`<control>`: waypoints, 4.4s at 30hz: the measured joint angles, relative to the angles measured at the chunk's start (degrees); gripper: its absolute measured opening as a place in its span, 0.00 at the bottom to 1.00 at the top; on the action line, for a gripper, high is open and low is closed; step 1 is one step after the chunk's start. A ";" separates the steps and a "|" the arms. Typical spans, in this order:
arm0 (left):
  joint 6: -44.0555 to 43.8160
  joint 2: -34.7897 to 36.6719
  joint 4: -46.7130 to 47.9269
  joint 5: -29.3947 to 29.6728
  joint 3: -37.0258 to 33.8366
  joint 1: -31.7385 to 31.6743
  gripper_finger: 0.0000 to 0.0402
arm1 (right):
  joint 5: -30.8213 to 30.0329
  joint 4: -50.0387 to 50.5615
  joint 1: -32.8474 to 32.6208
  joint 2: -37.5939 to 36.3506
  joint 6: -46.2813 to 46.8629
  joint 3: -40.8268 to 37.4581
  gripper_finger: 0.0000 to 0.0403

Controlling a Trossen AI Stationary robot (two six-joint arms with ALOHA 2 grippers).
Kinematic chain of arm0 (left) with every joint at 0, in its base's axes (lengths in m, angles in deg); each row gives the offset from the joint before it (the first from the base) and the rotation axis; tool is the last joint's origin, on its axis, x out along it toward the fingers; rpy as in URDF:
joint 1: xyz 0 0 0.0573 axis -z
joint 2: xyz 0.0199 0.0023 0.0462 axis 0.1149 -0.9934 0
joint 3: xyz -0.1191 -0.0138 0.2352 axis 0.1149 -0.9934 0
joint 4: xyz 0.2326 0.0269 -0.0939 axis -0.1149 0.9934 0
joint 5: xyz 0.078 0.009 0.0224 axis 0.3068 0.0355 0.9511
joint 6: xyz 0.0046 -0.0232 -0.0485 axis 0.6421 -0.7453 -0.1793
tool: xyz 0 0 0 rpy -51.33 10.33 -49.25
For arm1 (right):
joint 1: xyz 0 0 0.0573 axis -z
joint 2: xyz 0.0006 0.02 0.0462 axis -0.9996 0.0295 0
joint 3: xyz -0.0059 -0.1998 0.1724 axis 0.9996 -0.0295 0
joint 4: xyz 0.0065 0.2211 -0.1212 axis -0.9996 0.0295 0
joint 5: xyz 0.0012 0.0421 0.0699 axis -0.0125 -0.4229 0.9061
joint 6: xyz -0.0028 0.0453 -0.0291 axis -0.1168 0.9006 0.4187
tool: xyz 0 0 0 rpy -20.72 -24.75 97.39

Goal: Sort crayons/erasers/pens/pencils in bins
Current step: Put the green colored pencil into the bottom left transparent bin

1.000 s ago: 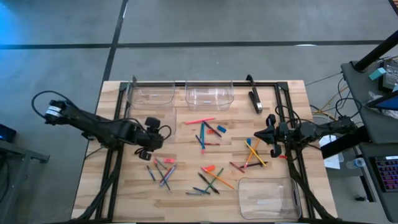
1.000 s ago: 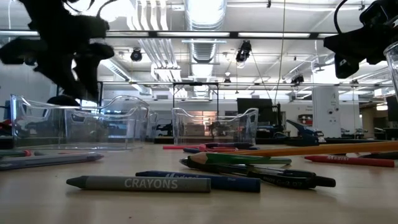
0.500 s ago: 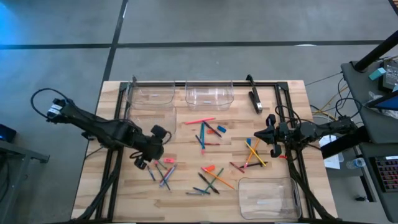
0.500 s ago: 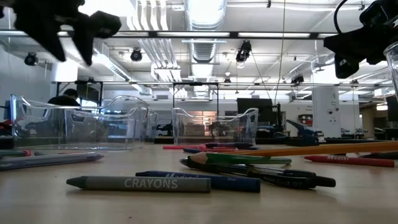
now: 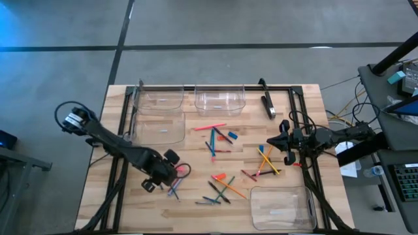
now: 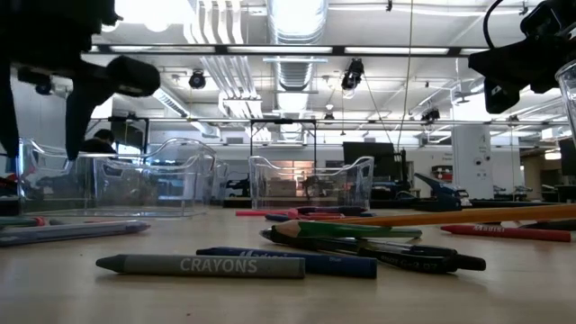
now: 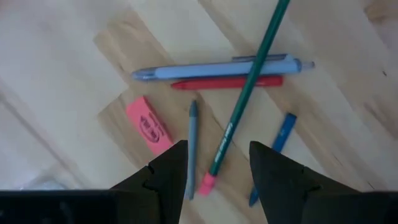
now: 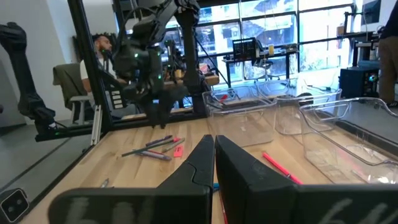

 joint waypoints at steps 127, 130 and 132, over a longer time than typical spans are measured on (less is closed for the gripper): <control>0.31 19.31 25.16 13.03 -0.15 -44.63 0.02 | 0.00 0.02 0.00 0.00 0.00 0.00 0.02; 3.39 17.71 20.83 12.57 -2.46 -46.86 0.02 | 0.00 0.00 0.00 0.00 0.00 0.00 0.02; 5.10 16.60 18.19 12.42 -3.45 -47.61 0.03 | 0.00 0.00 0.02 0.00 0.00 0.00 0.02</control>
